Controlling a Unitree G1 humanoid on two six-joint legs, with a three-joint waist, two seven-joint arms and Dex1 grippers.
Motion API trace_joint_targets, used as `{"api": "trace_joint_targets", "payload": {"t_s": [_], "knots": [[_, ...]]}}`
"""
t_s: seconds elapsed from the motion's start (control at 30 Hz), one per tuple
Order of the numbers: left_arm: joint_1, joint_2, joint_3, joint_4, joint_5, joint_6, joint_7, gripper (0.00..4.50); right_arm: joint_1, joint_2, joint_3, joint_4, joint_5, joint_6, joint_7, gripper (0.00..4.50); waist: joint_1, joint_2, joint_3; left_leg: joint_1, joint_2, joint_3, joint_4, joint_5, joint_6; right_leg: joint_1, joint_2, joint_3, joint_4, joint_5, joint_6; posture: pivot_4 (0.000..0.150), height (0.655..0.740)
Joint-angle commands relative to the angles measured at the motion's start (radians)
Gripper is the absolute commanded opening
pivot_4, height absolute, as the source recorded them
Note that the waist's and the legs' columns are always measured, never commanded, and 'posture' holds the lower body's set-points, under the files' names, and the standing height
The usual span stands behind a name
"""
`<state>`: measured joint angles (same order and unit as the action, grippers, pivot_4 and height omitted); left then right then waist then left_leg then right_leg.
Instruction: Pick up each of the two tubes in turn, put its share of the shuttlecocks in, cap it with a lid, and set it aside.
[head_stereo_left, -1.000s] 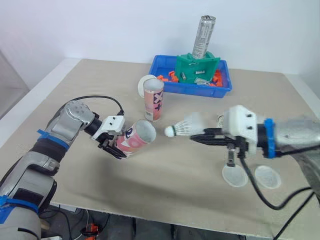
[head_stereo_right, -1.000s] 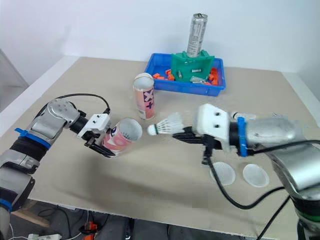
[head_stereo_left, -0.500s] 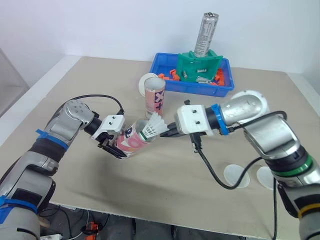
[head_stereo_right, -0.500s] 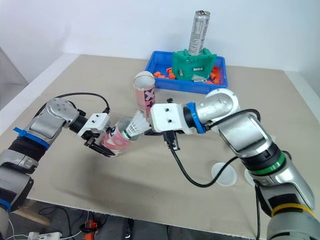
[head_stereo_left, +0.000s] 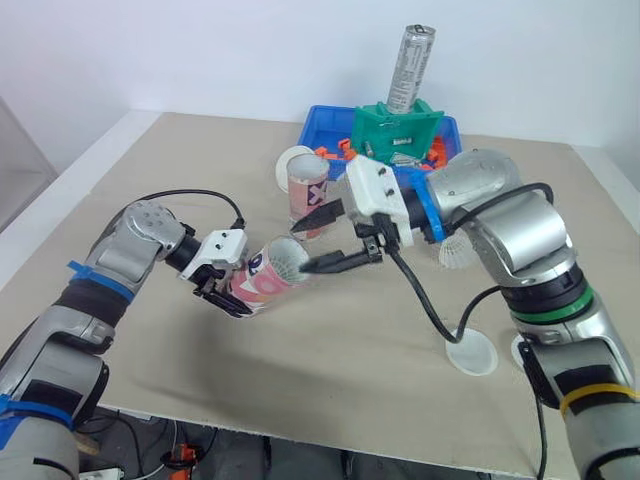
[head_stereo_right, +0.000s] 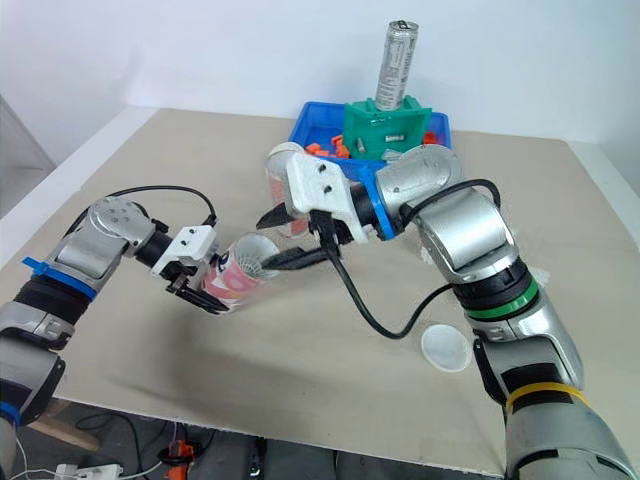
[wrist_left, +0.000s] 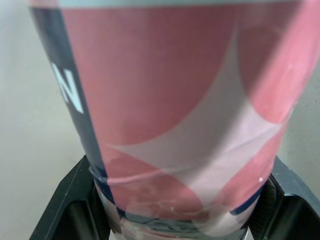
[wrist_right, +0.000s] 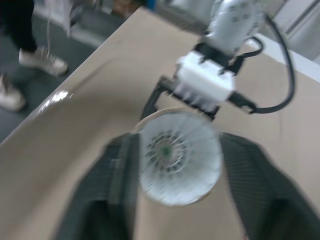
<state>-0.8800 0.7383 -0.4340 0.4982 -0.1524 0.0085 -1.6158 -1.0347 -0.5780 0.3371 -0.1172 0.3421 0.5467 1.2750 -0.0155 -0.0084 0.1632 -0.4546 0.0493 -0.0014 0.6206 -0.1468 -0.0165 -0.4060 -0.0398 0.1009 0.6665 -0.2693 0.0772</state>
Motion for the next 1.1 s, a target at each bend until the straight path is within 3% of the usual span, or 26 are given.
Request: {"api": "trace_joint_targets", "payload": {"t_s": [0.03, 0.07, 0.1, 0.23, 0.7, 0.8, 0.97, 1.1], "knots": [[0.019, -0.006, -0.018, -0.001, 0.026, 0.008, 0.001, 2.90, -0.019, 0.013, -0.006, -0.013, -0.002, -0.036, 0.022, 0.76, 0.000, 0.000, 0.000, 0.000, 0.000, 0.000, 0.000, 0.000, 0.000, 0.000, 0.000, 0.000, 0.000, 0.000, 0.000, 0.150, 0.7400], [0.019, -0.005, -0.017, -0.002, 0.026, 0.009, 0.001, 2.90, -0.017, 0.019, 0.009, -0.012, -0.017, -0.050, 0.025, 0.19, 0.000, 0.000, 0.000, -0.001, 0.000, 0.000, 0.000, 0.000, 0.000, 0.000, 0.000, 0.000, 0.000, 0.000, 0.000, 0.150, 0.7400], [0.019, -0.004, -0.016, -0.003, 0.025, 0.010, 0.001, 2.90, -0.018, 0.023, 0.023, -0.007, -0.031, -0.062, 0.028, 0.09, 0.000, 0.000, 0.000, -0.001, 0.000, 0.000, 0.000, 0.000, 0.000, 0.000, 0.000, 0.000, 0.000, 0.000, 0.000, 0.150, 0.7400], [0.022, 0.002, -0.014, -0.011, 0.021, 0.016, 0.001, 2.90, -0.014, 0.029, 0.112, -0.009, -0.098, -0.121, 0.077, 0.09, 0.000, 0.000, 0.000, -0.001, 0.000, 0.000, 0.000, 0.000, 0.000, 0.000, 0.000, 0.000, 0.000, 0.000, 0.000, 0.150, 0.7400], [0.046, -0.002, 0.023, -0.045, 0.017, 0.052, 0.001, 2.90, -0.115, 0.335, 0.291, 0.232, -0.276, -0.120, 0.028, 0.09, -0.005, 0.000, 0.000, -0.001, 0.003, -0.003, 0.000, 0.001, 0.000, 0.000, 0.006, 0.000, 0.005, -0.001, -0.002, 0.150, 0.7400], [0.049, -0.004, 0.029, -0.048, 0.020, 0.056, 0.001, 2.90, -0.127, 0.358, 0.363, 0.328, -0.389, -0.172, 0.004, 0.09, -0.007, -0.001, 0.000, 0.000, 0.003, -0.004, 0.000, 0.001, 0.000, 0.000, 0.007, 0.001, 0.011, -0.003, -0.004, 0.150, 0.7400], [0.052, -0.012, 0.040, -0.052, 0.028, 0.060, 0.001, 2.90, -0.162, 0.379, 0.295, 0.373, -0.382, -0.182, 0.018, 0.09, -0.009, -0.001, 0.000, 0.008, 0.011, -0.004, -0.001, 0.000, -0.001, 0.000, 0.016, 0.001, 0.015, -0.004, -0.009, 0.150, 0.7400], [0.057, -0.016, 0.043, -0.055, 0.031, 0.063, 0.001, 2.90, -0.201, 0.281, 0.168, 0.302, -0.288, -0.173, 0.128, 0.09, -0.006, -0.001, 0.000, 0.009, 0.013, -0.005, -0.001, 0.000, 0.000, 0.000, 0.017, 0.001, 0.016, -0.003, -0.011, 0.150, 0.7400]]}}
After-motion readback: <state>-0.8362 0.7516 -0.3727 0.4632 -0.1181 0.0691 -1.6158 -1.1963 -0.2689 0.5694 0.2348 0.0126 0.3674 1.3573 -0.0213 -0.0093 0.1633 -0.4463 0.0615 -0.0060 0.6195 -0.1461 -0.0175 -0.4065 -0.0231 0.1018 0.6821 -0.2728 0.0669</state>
